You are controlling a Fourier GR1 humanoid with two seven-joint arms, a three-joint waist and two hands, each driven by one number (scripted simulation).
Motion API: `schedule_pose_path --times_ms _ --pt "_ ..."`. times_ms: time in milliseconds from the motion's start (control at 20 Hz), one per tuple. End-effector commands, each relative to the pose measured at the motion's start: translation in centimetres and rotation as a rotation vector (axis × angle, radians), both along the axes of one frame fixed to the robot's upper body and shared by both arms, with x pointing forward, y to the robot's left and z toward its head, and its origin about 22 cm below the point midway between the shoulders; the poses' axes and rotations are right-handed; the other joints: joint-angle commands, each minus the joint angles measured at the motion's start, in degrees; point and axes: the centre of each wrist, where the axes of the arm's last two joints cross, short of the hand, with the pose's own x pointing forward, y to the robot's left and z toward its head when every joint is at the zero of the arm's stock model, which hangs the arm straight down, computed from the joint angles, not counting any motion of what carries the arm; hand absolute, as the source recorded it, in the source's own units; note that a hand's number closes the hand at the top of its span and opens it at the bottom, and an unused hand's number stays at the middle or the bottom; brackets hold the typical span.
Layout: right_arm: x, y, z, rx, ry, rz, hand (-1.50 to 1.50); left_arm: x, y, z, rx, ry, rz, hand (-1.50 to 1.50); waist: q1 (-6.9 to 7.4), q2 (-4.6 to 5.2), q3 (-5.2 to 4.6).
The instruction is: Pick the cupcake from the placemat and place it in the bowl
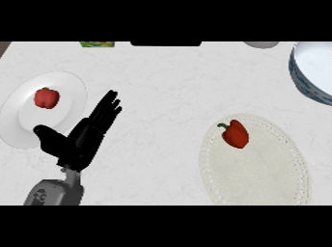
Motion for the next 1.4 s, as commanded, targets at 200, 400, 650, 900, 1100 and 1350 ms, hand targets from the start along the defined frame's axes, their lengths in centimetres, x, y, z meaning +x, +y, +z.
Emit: schedule_pose_path --times_ms 200,400,650,900,1100,1350 --pt "5.3 -4.7 -5.0 -0.028 -0.016 -0.025 1.50 -0.5 -0.2 0.1 0.009 -0.026 -0.029 0.00 1.12 0.31 0.04" --pt "7.4 -6.8 -4.9 -0.105 0.026 -0.075 1.50 -0.1 -0.8 -0.2 0.001 -0.004 -0.030 0.00 2.07 0.71 0.04" --pt "7.9 -9.9 -8.8 -0.134 0.100 -0.124 1.50 1.2 -1.3 0.4 0.000 -0.024 -0.049 0.00 2.60 1.23 0.11" --pt "8.2 -11.5 -9.7 0.025 0.226 -0.254 -1.50 0.6 -1.6 1.1 0.004 -0.029 -0.057 0.00 3.19 1.10 0.17" --pt "8.4 -11.2 -11.3 0.133 0.166 -0.202 -1.50 0.8 -0.9 0.4 -0.006 -0.041 -0.065 0.00 4.11 1.83 0.30" --pt "8.0 -12.0 -11.2 0.360 -0.047 -0.123 -1.50 -0.3 -0.7 -0.4 -0.001 -0.004 -0.053 0.00 2.72 1.07 0.36"
